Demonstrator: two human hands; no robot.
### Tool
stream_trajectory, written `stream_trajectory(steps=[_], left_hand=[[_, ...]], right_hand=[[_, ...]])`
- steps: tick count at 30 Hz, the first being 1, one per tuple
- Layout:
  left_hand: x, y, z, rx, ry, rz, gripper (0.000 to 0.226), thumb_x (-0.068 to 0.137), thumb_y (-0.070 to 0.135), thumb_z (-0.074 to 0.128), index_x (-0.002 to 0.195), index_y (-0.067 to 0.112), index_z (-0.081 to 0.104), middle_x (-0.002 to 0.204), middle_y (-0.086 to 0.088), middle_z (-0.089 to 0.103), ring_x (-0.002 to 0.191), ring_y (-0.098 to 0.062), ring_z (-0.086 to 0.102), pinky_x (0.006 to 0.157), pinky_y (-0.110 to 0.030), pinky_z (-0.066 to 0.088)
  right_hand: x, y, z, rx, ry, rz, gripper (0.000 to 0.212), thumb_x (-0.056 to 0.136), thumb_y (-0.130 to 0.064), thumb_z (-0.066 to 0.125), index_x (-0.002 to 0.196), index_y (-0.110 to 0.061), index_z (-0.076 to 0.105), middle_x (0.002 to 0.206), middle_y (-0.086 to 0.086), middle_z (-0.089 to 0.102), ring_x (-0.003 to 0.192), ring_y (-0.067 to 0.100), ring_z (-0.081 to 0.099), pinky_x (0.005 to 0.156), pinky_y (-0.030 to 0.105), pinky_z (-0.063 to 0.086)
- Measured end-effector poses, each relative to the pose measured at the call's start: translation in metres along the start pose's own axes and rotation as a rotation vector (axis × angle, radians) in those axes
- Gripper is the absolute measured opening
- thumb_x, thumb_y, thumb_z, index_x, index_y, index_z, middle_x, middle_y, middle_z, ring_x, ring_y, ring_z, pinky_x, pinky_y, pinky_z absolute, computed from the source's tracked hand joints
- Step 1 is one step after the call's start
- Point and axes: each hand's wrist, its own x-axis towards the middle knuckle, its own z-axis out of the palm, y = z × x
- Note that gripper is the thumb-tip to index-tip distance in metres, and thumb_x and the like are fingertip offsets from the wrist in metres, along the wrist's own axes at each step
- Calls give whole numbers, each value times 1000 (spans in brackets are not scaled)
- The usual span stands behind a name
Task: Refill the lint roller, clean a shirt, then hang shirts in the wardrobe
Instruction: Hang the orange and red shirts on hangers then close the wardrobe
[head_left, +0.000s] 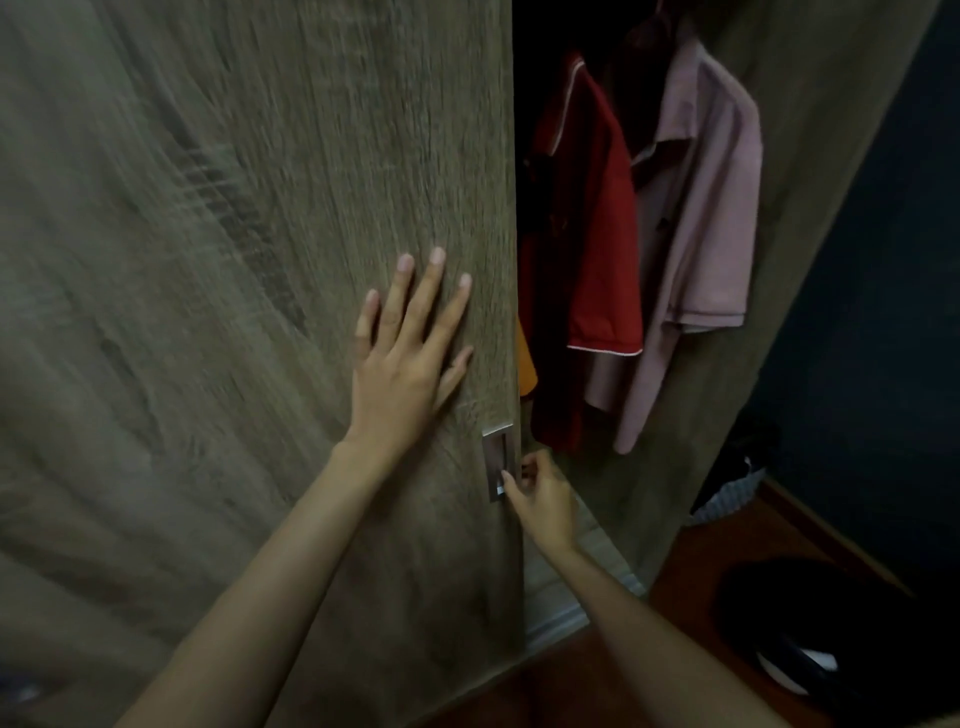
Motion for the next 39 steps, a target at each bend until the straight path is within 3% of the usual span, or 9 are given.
stream_trajectory(steps=[5,11,19,24,27,30,33,36,39], left_hand=[[29,50,21,15,-25,68,61,96,39,51,151,20,33,158,-9,27,147,-26,17,119,-40,5],[64,110,50,10,-79,129,67,95,38,50,154,20,23,162,-7,16,149,-23,5,119,-41,3],[95,170,81,-18,-143,162,74,93,39,55,155,21,18,163,-6,11,149,-23,4,119,-40,-2],[109,196,95,-6,-131,194,71,95,40,53,154,19,20,162,-8,15,149,-25,7,119,-41,2],[118,211,100,14,-133,204,72,94,40,52,154,19,20,162,-9,15,148,-26,6,118,-41,1],[125,224,105,29,-148,219,73,94,40,53,155,18,18,162,-10,12,148,-27,4,118,-42,-1],[130,233,108,27,-160,219,74,94,39,53,155,18,17,162,-10,11,148,-27,2,119,-42,-3],[135,241,111,5,-175,209,76,93,38,55,155,18,17,163,-10,10,148,-26,1,119,-41,-5],[138,247,114,12,-178,206,76,93,38,55,155,18,17,163,-10,10,148,-26,1,118,-42,-5]], right_hand=[[31,30,-42,-45,44,46,22,88,-37,61,100,-19,55,90,-5,64,78,11,62,66,34,54],[73,68,-94,-81,97,111,16,91,-31,58,101,-18,55,86,-9,57,77,7,54,66,24,41],[127,118,-149,-92,174,184,18,91,-30,58,103,-16,56,92,0,65,85,17,63,68,31,49],[147,140,-173,-80,208,213,22,92,-30,57,108,-14,57,98,3,64,87,18,61,66,25,40],[156,151,-180,-112,246,220,24,93,-35,56,109,-17,56,105,2,61,91,19,61,66,27,42],[161,160,-184,-117,354,255,36,86,-40,64,111,-18,50,116,5,51,103,22,56,70,33,50],[167,166,-193,-80,478,293,69,74,-42,75,127,-14,41,126,11,43,115,26,48,82,39,52],[174,177,-201,-7,396,284,89,78,-45,72,145,-12,25,145,13,35,129,28,42,99,45,46],[182,190,-209,5,287,236,79,82,-50,65,143,-12,33,142,9,44,127,26,46,100,47,45]])
